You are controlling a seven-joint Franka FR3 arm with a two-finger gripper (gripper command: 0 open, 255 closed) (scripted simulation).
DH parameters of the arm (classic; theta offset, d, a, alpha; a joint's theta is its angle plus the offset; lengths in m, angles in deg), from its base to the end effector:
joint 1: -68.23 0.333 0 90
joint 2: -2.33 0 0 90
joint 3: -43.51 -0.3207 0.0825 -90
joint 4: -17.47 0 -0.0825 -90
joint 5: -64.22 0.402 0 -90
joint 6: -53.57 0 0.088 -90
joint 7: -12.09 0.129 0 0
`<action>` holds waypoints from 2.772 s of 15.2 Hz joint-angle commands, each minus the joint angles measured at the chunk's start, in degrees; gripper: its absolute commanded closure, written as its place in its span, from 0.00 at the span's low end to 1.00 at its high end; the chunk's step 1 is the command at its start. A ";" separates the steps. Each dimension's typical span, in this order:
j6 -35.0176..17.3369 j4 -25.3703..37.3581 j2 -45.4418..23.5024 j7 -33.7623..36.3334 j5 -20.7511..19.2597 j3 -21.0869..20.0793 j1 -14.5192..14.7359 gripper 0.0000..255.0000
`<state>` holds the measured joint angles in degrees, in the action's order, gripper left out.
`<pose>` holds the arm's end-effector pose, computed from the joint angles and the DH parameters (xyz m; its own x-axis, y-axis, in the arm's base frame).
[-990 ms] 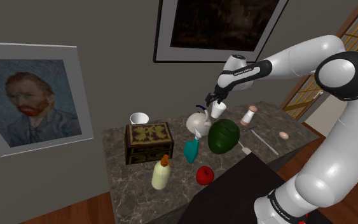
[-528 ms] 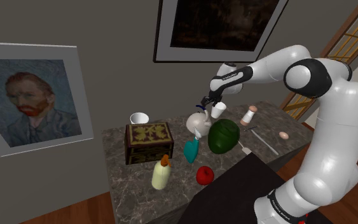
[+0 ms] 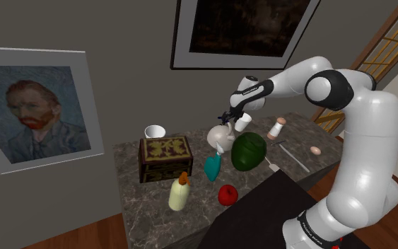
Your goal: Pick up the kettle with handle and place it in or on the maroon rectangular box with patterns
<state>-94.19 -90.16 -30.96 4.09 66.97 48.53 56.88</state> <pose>0.6390 -0.1858 0.1795 0.9793 -0.1639 0.1184 -0.1690 -0.9850 0.0345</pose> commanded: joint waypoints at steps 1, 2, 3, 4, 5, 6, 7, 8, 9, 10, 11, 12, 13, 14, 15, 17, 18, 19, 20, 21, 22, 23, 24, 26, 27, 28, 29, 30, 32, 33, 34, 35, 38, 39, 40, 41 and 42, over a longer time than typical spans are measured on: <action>-0.26 0.35 -0.58 -0.03 0.05 -0.04 -0.06 0.00; -0.26 0.35 -0.58 -0.03 0.05 -0.04 -0.06 0.00; -0.26 0.35 -0.58 -0.03 0.05 -0.04 -0.06 0.00; -0.26 0.35 -0.59 -0.03 0.05 -0.04 -0.06 0.00; -0.26 0.35 -0.59 -0.03 0.05 -0.04 -0.06 0.00; -0.26 0.35 -0.59 -0.03 0.05 -0.04 -0.06 0.00; -0.25 0.34 -0.57 -0.03 0.05 -0.04 -0.06 0.00; -0.25 0.34 -0.57 -0.03 0.05 -0.04 -0.06 1.00; -0.25 0.34 -0.57 -0.03 0.05 -0.04 -0.06 1.00; -0.25 0.34 -0.58 -0.03 0.05 -0.04 -0.06 1.00; -0.25 0.34 -0.58 -0.03 0.05 -0.04 -0.06 1.00; -0.25 0.35 -0.57 -0.03 0.05 -0.04 -0.06 1.00; -0.25 0.35 -0.57 -0.03 0.05 -0.04 -0.06 1.00; -0.25 0.35 -0.57 -0.03 0.05 -0.04 -0.05 1.00; -0.25 0.35 -0.57 -0.03 0.05 -0.04 -0.06 1.00; -0.26 0.35 -0.59 -0.03 0.05 -0.04 -0.06 1.00; 0.26 0.28 0.00 0.00 0.00 0.01 -0.01 1.00; 0.78 0.22 0.59 0.03 -0.06 0.07 0.03 1.00; 1.31 0.17 1.16 0.06 -0.12 0.12 0.07 1.00; 1.86 0.16 1.72 0.09 -0.18 0.17 0.11 1.00; 2.40 0.15 2.28 0.12 -0.24 0.22 0.14 1.00; 2.95 0.15 2.83 0.15 -0.30 0.27 0.18 1.00; 3.50 0.16 3.37 0.18 -0.36 0.32 0.22 1.00; 4.62 0.21 4.44 0.24 -0.48 0.41 0.29 1.00; 5.18 0.24 4.98 0.27 -0.54 0.45 0.32 1.00; 5.76 0.30 5.49 0.30 -0.60 0.50 0.36 1.00; 6.34 0.40 5.98 0.33 -0.66 0.54 0.39 1.00; 6.92 0.46 6.49 0.36 -0.72 0.58 0.42 1.00; 8.10 0.67 7.47 0.41 -0.84 0.66 0.48 1.00; 8.70 0.82 7.93 0.44 -0.90 0.69 0.50 1.00; 9.30 0.95 8.39 0.47 -0.96 0.73 0.53 1.00; 9.90 1.08 8.87 0.50 -1.01 0.76 0.56 1.00; 11.75 1.63 10.17 0.58 -1.18 0.86 0.63 1.00; 12.37 1.83 10.60 0.60 -1.24 0.88 0.65 1.00; 13.00 2.04 11.01 0.63 -1.29 0.91 0.67 1.00; 13.63 2.27 11.42 0.65 -1.34 0.94 0.69 1.00; 14.26 2.50 11.81 0.68 -1.39 0.97 0.71 1.00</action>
<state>-80.60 -87.87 -19.73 4.66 65.66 49.46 57.52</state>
